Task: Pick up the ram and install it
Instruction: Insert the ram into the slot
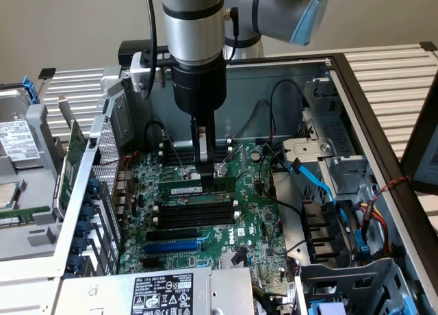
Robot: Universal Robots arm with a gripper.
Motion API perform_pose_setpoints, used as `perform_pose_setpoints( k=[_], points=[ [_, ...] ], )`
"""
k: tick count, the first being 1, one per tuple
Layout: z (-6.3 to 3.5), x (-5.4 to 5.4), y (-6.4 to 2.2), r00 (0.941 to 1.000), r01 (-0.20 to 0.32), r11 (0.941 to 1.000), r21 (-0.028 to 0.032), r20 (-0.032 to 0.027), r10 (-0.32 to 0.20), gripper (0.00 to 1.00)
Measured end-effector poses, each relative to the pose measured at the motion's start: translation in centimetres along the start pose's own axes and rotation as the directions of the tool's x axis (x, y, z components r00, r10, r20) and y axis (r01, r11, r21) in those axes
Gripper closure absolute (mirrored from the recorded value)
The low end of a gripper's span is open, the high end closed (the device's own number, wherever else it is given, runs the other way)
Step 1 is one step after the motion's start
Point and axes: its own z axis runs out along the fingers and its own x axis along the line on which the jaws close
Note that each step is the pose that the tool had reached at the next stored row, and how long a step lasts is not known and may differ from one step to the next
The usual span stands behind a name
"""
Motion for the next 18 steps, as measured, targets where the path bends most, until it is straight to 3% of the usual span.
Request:
perform_pose_setpoints(
  k=[6,18],
  points=[
    [0.57,0.1,0.12,1.0,0.0,1.0,0.0002,-0.0011,0.0,0.88],
    [1.17,0.1,0.33,0.9999,0.0,1.0,0.0005,-0.0102,0.0,0.88]
  ],
)
